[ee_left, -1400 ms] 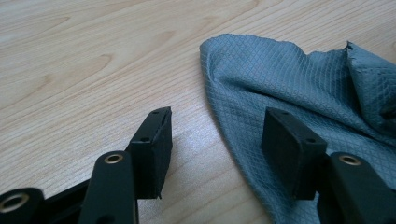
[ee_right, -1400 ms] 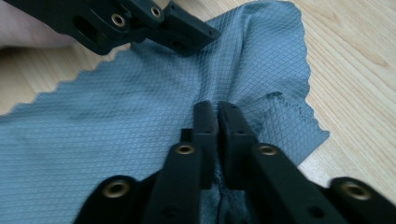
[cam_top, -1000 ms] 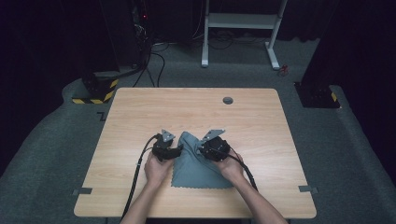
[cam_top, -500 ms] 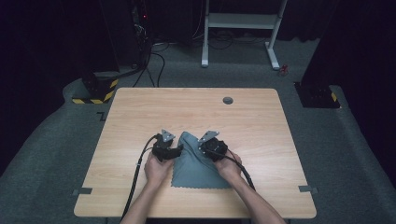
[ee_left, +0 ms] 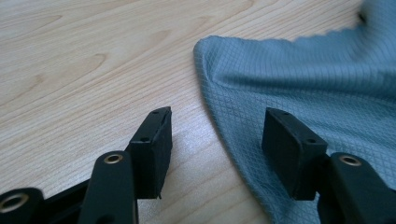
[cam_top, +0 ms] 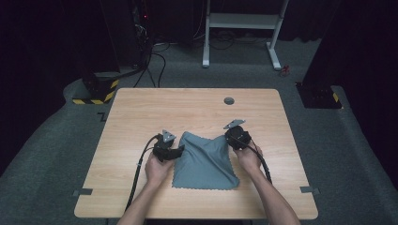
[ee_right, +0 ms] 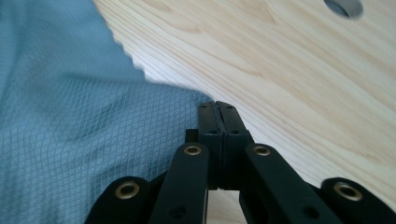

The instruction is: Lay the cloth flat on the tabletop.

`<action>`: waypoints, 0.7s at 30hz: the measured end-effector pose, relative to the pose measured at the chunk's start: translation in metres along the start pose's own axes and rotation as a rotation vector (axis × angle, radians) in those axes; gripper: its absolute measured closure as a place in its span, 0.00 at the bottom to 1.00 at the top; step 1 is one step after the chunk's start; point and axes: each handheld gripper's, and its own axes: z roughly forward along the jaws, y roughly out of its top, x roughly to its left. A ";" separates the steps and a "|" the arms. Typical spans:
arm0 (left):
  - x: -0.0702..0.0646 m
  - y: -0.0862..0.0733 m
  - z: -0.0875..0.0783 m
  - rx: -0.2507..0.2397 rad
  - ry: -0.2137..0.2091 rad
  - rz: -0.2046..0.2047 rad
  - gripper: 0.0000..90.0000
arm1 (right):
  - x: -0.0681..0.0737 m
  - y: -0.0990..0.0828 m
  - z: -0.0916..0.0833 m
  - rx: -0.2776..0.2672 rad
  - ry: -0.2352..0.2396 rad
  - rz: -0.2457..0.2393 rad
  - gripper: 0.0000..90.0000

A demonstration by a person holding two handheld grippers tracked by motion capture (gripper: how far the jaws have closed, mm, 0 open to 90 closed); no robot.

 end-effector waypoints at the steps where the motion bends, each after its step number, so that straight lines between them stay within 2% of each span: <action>1: 0.001 0.001 0.000 0.003 -0.002 0.001 0.50 | -0.007 -0.004 0.007 0.027 -0.002 0.010 1.00; 5: 0.004 0.008 0.002 0.041 -0.014 0.001 0.52 | -0.012 -0.009 0.016 0.066 -0.015 0.013 1.00; 8: 0.006 0.016 0.004 0.057 -0.004 0.000 0.54 | -0.015 -0.010 0.018 0.071 -0.009 0.033 0.97; 10: 0.009 0.021 0.007 0.043 -0.005 -0.033 0.56 | -0.017 -0.010 0.017 0.055 -0.010 0.048 0.94; 12: 0.011 0.024 0.011 0.058 -0.010 -0.050 0.57 | -0.020 -0.010 0.013 0.015 0.003 0.086 0.91; 17: 0.012 0.032 0.023 0.068 -0.011 -0.076 0.59 | -0.019 -0.011 0.016 -0.006 0.036 0.119 0.84; 20: 0.008 0.036 0.028 0.066 -0.038 -0.079 0.64 | -0.019 -0.012 0.020 -0.009 0.043 0.129 0.84; 21: 0.008 0.038 0.029 0.078 -0.045 -0.063 0.82 | -0.018 -0.012 0.025 0.000 0.044 0.139 0.87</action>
